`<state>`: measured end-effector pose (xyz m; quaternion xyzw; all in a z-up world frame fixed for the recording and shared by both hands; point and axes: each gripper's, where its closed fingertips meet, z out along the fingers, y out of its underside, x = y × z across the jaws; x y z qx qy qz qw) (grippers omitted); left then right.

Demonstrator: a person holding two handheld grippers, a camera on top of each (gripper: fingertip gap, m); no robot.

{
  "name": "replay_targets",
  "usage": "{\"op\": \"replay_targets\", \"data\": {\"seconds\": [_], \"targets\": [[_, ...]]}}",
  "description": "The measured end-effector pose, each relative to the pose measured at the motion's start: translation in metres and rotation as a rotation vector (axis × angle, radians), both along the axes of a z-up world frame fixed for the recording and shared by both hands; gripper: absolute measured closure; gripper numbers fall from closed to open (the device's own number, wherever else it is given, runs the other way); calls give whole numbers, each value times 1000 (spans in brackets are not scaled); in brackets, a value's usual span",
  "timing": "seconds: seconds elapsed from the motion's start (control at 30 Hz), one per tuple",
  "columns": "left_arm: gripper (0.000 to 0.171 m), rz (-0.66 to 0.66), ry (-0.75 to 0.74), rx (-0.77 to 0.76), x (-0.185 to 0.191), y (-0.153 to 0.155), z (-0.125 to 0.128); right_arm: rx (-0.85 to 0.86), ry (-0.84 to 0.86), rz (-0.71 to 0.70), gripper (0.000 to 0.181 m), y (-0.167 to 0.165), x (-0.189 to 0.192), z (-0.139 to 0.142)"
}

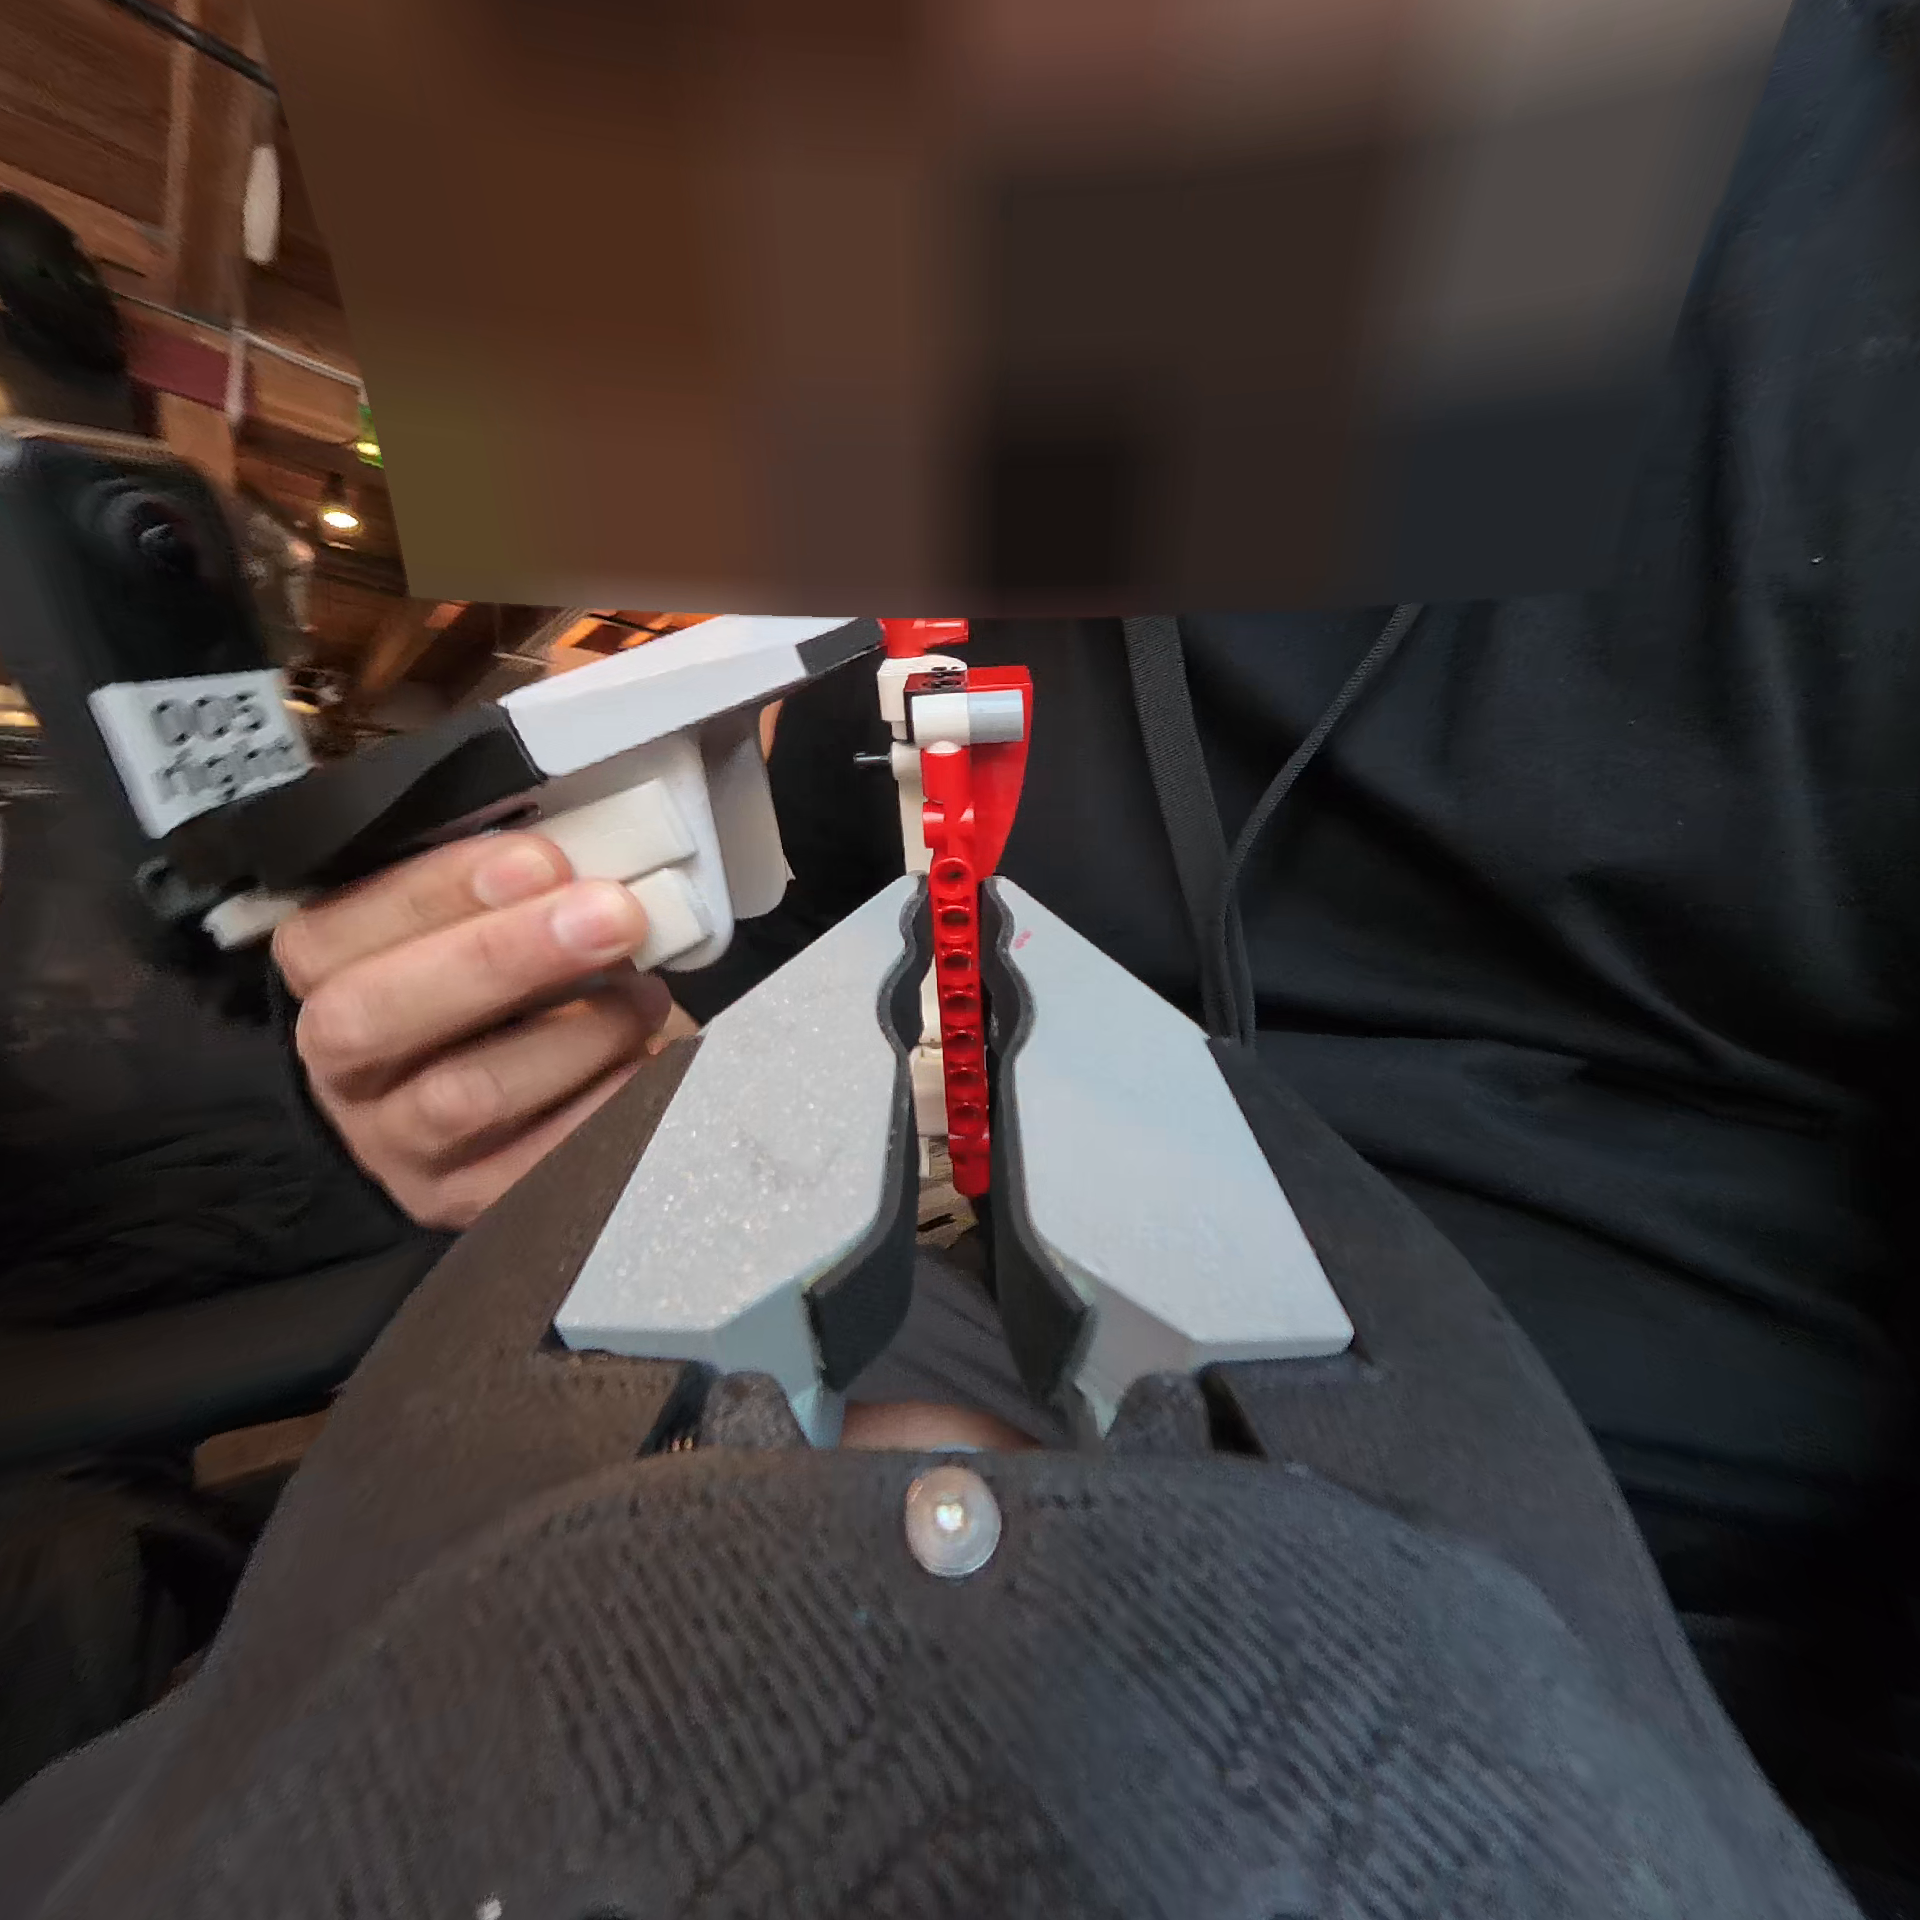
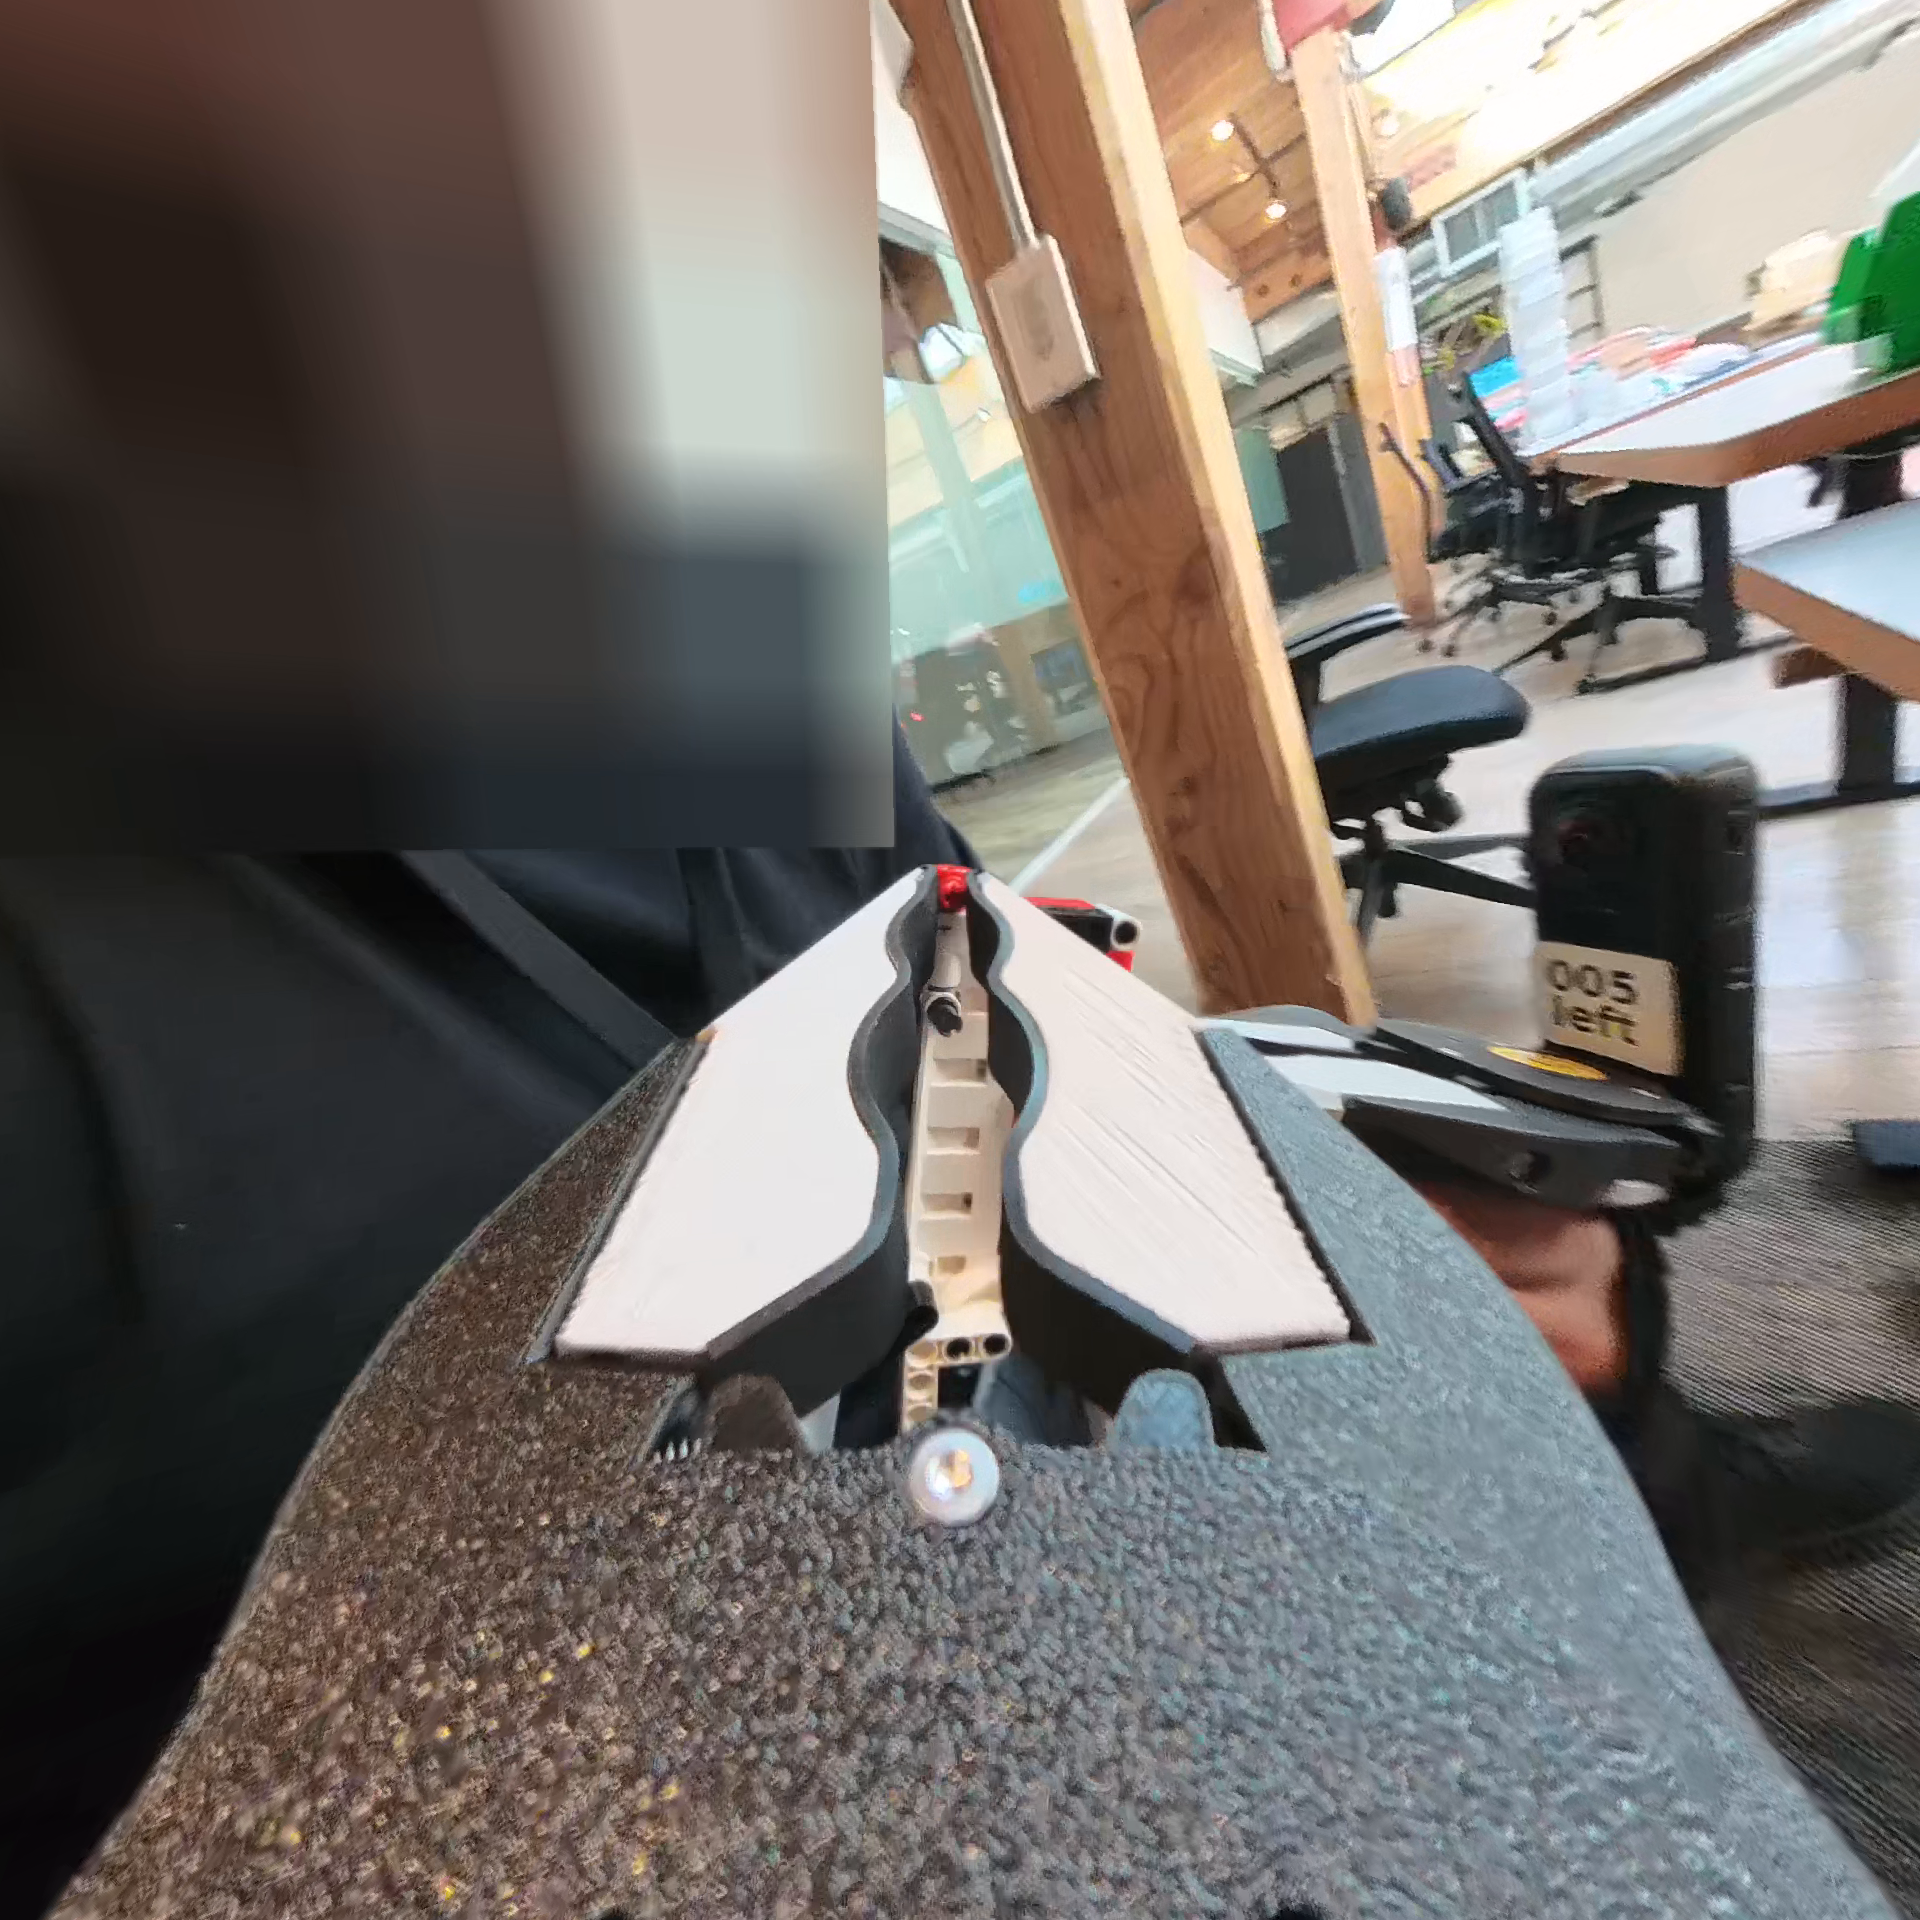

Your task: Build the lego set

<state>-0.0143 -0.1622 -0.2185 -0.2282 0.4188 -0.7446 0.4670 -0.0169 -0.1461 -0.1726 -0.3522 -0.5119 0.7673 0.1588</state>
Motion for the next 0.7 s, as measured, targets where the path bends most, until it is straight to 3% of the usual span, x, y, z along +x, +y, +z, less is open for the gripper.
{"op": "replay_targets", "data": {"seconds": [0.13, 0.23, 0.37, 0.5, 0.63, 0.7], "targets": [[167, 56, -19, -23, -10, 8, 2, 70, -55, -134, 168, 21, -6, -6], [167, 155, -40, -87, -17, 26, 5, -49, -155, -321, 147, 66, -16, -10], [167, 298, -49, -164, -25, 48, 12, -134, -355, -590, 127, 121, -17, -40], [167, 373, -26, -185, -22, 49, 15, -39, -544, -833, 128, 155, -5, -82], [167, 402, -39, -216, -17, 40, 19, 1, -638, -908, 151, 170, 9, -102], [166, 407, -34, -224, -13, 34, 19, 38, -664, -912, 154, 172, 13, -106]]}}
